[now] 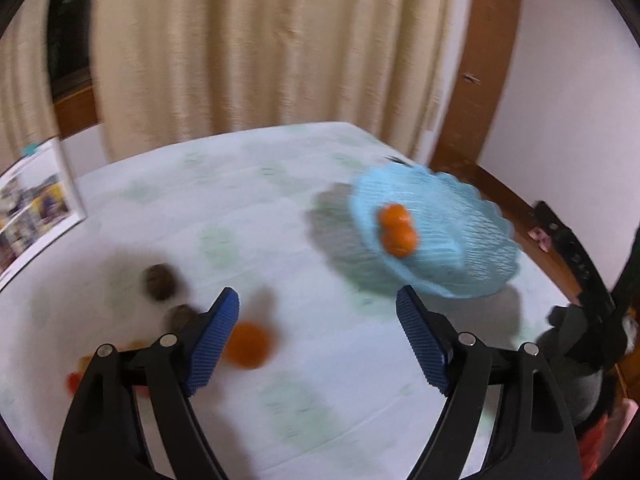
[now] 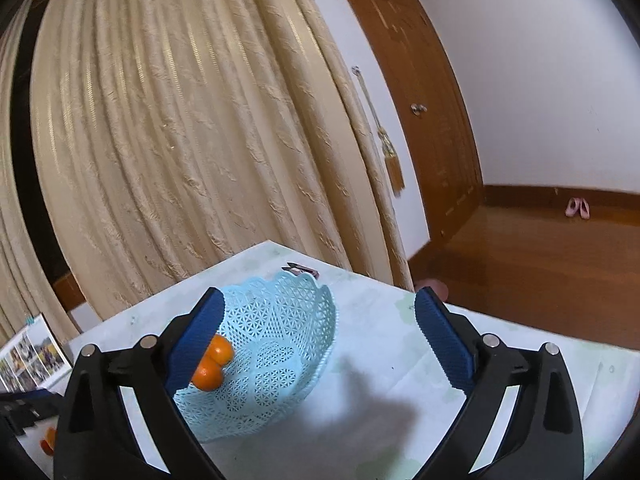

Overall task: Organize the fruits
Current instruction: 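Withdraw both open tools from the basket back toward the fruit, then grasp the red tomato with the left tool while the right tool grasps an orange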

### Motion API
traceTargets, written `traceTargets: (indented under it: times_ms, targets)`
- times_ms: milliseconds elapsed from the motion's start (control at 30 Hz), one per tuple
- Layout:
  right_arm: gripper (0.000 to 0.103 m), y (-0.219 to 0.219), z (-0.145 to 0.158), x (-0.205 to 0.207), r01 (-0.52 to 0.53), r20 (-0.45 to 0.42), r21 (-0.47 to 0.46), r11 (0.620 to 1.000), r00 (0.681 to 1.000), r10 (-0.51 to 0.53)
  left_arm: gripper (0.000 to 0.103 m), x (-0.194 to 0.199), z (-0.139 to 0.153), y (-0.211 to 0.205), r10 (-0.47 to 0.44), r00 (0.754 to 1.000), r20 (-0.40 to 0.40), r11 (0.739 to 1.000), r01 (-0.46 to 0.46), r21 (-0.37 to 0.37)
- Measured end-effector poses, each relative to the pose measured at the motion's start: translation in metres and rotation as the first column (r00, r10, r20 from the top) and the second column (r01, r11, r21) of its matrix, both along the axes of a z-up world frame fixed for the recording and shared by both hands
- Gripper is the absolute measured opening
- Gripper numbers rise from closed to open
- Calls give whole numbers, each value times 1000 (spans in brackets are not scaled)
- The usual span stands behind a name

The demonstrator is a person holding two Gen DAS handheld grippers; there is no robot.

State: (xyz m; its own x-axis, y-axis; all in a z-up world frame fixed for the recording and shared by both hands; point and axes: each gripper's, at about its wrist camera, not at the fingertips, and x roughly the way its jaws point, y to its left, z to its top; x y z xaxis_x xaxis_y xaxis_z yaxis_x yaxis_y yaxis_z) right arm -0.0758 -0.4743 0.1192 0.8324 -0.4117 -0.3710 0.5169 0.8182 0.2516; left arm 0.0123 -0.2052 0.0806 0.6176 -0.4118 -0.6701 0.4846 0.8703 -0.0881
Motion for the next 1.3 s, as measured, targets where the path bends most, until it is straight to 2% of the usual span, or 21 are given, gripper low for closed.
traceTargets:
  times_ms: [133,300,500,800,900,1100,1300]
  targets:
    - [97,1,1,-1,8,-7,-12,1000,1000,-8,80,1,0,40,97,995,29,995,-98,14]
    - [97,3,0,2,13,-55,-17,1000,998,-14,81,0,0,90,199,979,53,979,-201,25]
    - [97,20,0,3,-30,-111,-28,999,993,27,80,-2,-7,138,275,961,42,961,-276,26]
    - [97,60,5,11,-123,-134,-8,992,984,121,80,-4,-30,176,306,952,-2,951,-306,55]
    - [97,81,10,16,-179,-137,-20,984,975,175,76,-3,-37,180,302,953,-16,952,-300,62]
    - [97,120,18,28,-319,-163,-40,947,937,309,64,5,-58,184,264,962,-71,963,-260,68]
    - [97,162,11,42,-478,-230,-8,878,856,464,47,21,-74,194,255,958,-135,966,-247,70]
